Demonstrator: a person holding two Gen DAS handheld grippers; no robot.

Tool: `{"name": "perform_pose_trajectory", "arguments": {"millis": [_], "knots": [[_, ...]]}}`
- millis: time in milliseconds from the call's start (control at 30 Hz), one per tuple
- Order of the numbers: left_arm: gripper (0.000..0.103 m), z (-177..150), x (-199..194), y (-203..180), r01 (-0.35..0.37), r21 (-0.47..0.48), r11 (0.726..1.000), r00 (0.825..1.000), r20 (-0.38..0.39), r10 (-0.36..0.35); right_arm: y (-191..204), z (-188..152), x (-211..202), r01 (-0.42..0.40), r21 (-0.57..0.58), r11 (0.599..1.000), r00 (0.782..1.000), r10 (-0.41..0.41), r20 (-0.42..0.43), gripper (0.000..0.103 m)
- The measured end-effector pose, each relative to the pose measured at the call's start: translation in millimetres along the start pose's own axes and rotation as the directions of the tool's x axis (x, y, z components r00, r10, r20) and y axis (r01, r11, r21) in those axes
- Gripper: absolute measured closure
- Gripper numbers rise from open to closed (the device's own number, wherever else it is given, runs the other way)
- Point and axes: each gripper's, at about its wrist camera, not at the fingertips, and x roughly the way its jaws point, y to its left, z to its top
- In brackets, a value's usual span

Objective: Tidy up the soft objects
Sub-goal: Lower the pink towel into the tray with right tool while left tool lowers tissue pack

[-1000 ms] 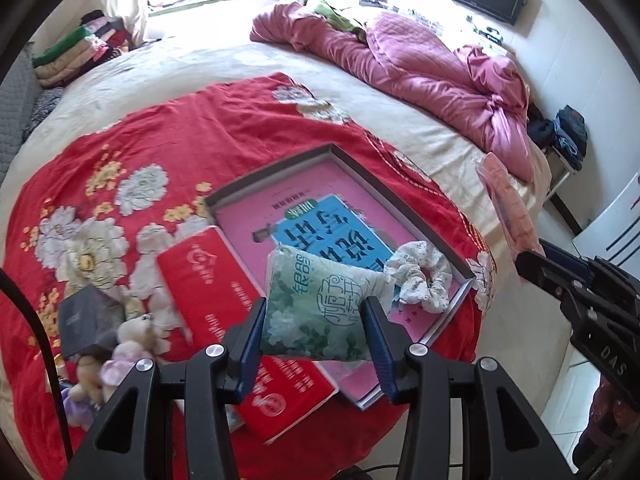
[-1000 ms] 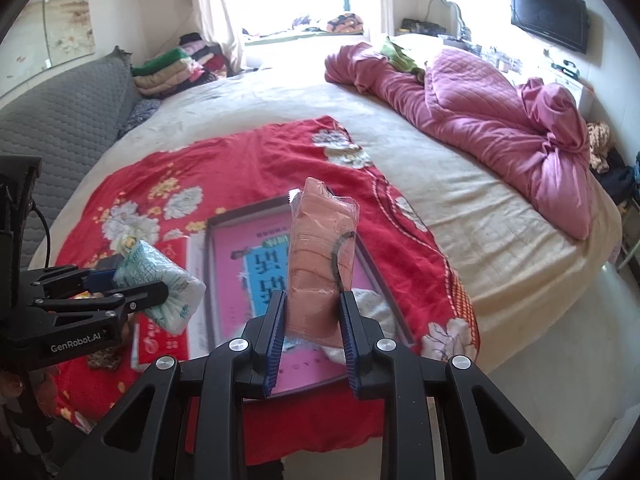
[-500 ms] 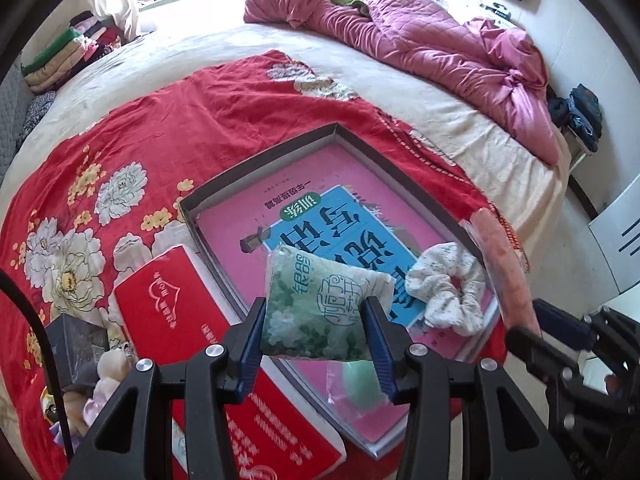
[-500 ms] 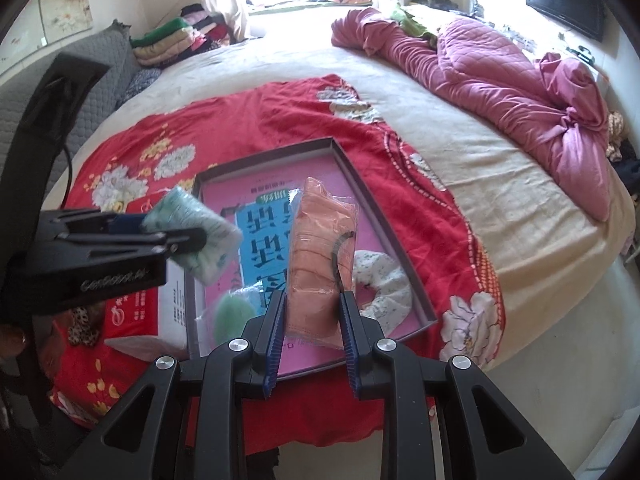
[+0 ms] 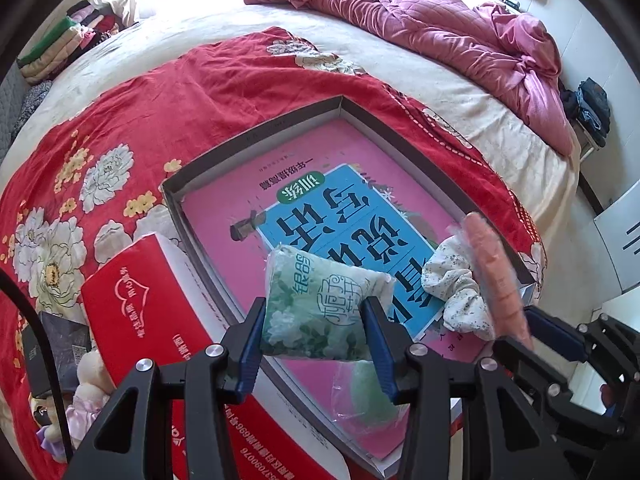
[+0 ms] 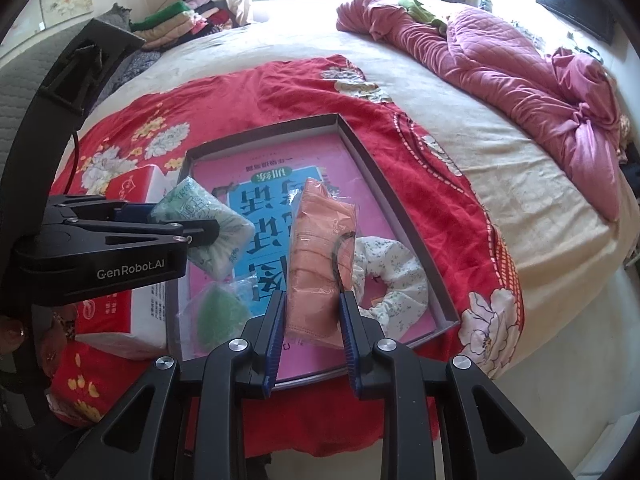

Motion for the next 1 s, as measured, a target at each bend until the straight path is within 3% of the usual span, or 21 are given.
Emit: {"name": "perform_pose_trajectory", "arguments": {"millis": [533, 1000], "knots": [[0.055, 2.4, 15.9, -0.7, -0.005, 0.027, 1.000, 1.000, -0.031, 0.006, 9.2, -11.1, 36.0, -0.026, -0.011, 1.000, 0.998, 0.026, -0.055, 0.073], [0.053, 2.5, 17.4, -3.2, -0.012, 0.039, 0.999, 0.999, -0.035, 0.014, 16.1, -17.2, 41.5, -0.035, -0.021, 0.999, 0.998, 0.034, -0.049, 0.060]]}}
